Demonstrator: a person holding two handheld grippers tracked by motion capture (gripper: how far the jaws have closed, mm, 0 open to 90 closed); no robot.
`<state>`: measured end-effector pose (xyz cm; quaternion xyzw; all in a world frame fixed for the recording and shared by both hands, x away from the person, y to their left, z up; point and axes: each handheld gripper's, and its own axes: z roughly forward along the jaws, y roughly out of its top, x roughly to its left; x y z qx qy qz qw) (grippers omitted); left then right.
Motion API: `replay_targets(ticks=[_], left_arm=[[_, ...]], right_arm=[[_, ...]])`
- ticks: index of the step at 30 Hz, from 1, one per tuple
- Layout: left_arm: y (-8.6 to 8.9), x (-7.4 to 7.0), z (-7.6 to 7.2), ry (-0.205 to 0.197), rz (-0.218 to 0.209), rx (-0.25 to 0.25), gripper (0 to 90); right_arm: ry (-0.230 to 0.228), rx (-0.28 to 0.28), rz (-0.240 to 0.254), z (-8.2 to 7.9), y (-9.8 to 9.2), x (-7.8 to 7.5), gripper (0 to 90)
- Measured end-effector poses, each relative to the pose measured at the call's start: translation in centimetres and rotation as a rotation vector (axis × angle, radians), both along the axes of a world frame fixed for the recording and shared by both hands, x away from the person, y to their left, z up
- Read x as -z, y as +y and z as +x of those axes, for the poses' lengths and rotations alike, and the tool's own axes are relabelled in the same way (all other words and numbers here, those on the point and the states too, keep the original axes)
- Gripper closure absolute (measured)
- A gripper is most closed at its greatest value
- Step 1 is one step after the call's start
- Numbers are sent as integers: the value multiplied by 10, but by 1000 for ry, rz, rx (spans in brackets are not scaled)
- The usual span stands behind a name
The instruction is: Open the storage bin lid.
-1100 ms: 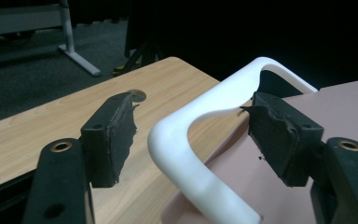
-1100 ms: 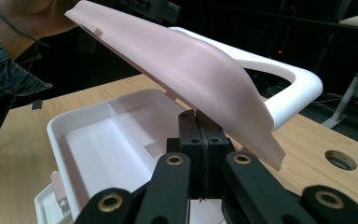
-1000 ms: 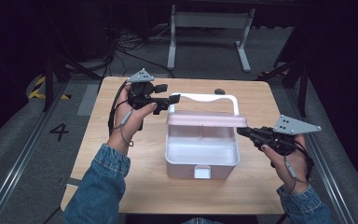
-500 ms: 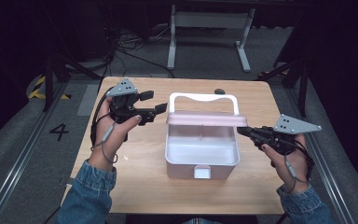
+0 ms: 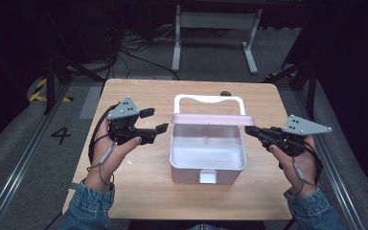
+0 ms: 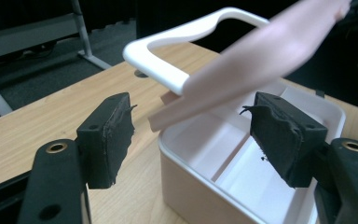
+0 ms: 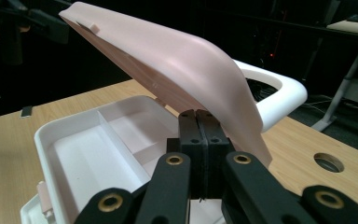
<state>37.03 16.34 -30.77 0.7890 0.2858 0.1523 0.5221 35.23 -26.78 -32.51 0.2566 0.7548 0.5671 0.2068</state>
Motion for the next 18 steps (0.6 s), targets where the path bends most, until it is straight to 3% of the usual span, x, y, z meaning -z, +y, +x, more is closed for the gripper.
replay_targets(ticks=[7, 18], left_arm=[[-11, 5, 3, -43, 31, 21, 297], [-42, 2, 12, -65, 2, 73, 305]], right_arm=[[-1, 2, 2, 1, 0, 0, 900], [9, -2, 7, 2, 0, 0, 900]])
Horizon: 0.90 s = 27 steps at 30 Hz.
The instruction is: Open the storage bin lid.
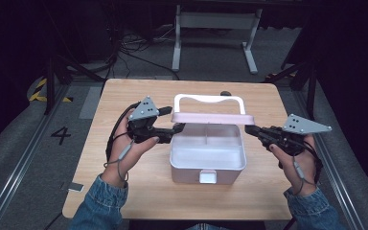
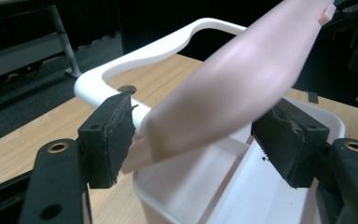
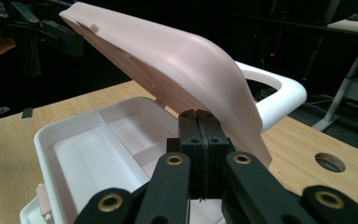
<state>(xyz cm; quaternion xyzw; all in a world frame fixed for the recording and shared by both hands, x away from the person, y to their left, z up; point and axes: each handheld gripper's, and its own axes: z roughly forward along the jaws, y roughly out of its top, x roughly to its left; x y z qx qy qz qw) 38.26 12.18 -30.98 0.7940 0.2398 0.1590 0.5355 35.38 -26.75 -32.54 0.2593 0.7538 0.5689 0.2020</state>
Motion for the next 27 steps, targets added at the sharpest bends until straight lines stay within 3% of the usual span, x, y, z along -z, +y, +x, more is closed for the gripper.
replay_targets(ticks=[5, 10, 13, 23, 27], left_arm=[[-9, 0, 6, -15, 1, 20, 329], [-15, 3, 11, -42, 9, 34, 414], [-16, 3, 12, -38, -9, 26, 477], [-16, 1, 13, -53, -5, 10, 508], [-16, -1, 15, -34, -3, 10, 508]], right_arm=[[1, -4, 5, 1, 0, 1, 900], [2, -7, 7, 1, -1, 1, 900], [3, -8, 6, 1, -1, 1, 900], [-1, -5, 11, 0, -1, 0, 887], [-4, 1, 3, -2, -2, -1, 882]])
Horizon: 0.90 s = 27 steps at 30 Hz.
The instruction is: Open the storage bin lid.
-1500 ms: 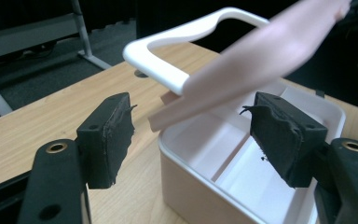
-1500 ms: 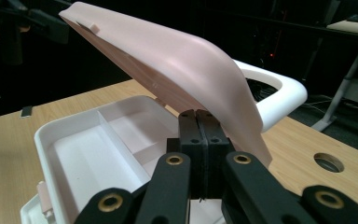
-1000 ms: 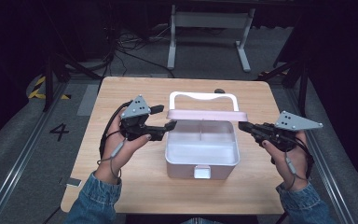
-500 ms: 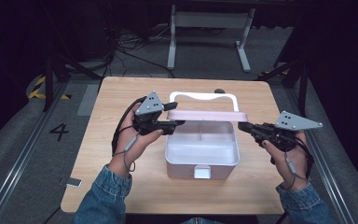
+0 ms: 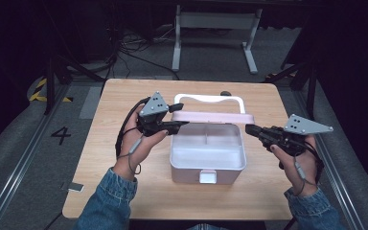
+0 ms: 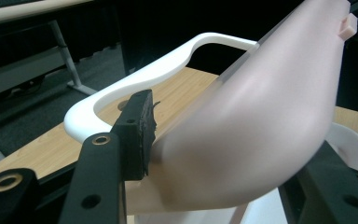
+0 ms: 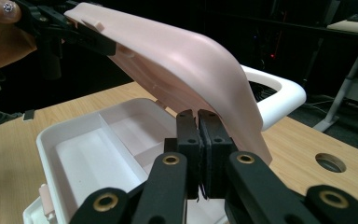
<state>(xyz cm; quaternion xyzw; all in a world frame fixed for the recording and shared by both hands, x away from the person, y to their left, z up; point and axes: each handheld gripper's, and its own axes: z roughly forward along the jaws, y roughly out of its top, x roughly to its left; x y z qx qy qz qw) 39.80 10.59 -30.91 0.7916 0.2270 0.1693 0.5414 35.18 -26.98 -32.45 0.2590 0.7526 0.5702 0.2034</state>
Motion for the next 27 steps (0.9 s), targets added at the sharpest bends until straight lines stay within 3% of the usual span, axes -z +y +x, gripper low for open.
replay_targets(ticks=[5, 11, 14, 27], left_arm=[[-1, -7, 6, 20, 13, -4, 526], [-1, -9, 20, 23, -26, -16, 586], [-1, -10, 26, 43, -38, -16, 590], [-5, -18, 56, 64, -15, -59, 614]], right_arm=[[-7, 12, 0, -5, -5, -3, 873], [-13, 60, 5, -11, -22, -4, 870], [-13, 83, 7, -16, -30, -5, 870], [-6, 158, 6, -26, -48, -1, 869]])
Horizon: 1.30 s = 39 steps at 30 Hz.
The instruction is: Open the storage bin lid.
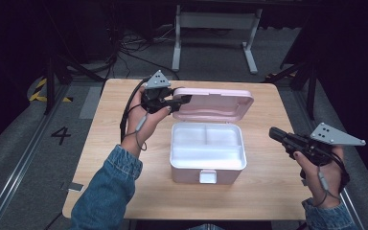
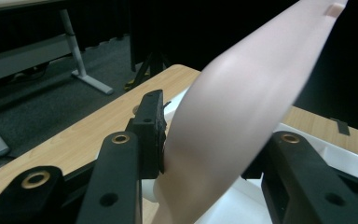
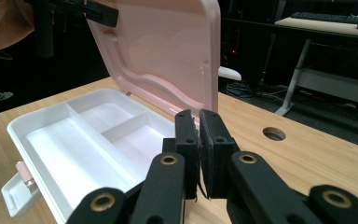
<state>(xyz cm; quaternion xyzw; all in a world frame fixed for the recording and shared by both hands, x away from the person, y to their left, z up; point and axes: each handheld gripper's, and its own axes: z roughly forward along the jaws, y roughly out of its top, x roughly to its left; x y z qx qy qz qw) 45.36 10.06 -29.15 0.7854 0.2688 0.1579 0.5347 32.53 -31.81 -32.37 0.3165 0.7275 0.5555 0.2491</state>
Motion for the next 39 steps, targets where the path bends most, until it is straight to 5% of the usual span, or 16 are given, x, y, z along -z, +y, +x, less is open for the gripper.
replay_targets(ticks=[22, 32, 39], left_arm=[[-6, 10, 46, 39, -6, -74, 596], [-11, 14, 69, 119, 14, -90, 550], [-14, 23, 81, 126, 24, -95, 490]], right_arm=[[33, 14, -1, 6, -6, 8, 857], [52, 24, -5, 10, -9, 13, 844], [59, 30, -8, 11, -11, 14, 840]])
